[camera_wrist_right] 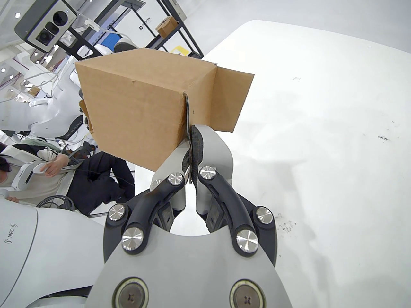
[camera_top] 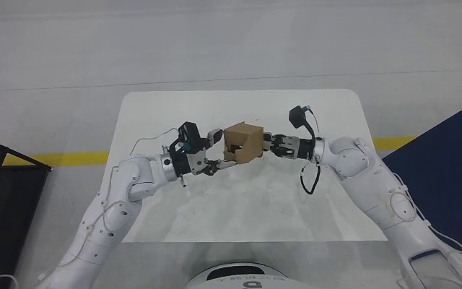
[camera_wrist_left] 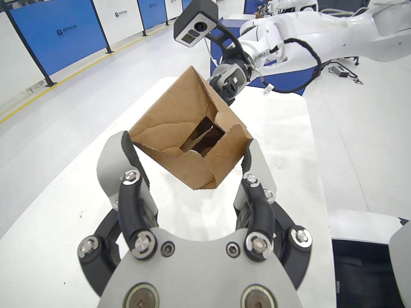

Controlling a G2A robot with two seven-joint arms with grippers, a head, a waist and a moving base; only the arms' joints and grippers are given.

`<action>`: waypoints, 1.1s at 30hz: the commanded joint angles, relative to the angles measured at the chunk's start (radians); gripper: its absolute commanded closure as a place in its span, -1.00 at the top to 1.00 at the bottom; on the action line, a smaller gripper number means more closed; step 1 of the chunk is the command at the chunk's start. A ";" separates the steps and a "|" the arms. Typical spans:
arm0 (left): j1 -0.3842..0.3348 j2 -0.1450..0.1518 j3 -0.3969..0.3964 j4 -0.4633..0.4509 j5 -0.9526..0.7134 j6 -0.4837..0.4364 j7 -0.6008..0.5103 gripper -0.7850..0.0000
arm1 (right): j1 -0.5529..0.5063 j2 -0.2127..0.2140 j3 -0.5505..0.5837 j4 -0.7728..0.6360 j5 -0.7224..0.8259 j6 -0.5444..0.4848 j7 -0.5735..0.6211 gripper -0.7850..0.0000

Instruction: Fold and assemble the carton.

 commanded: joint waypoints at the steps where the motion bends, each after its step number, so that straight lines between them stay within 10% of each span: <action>1: -0.004 -0.001 0.004 0.004 0.003 0.006 -0.002 0.79 | 0.001 0.000 -0.001 0.001 0.000 -0.001 0.001 -1.00; 33: -0.042 -0.007 0.004 0.045 -0.043 0.038 -0.007 0.92 | 0.001 -0.002 -0.007 -0.007 -0.005 -0.006 0.025 -1.00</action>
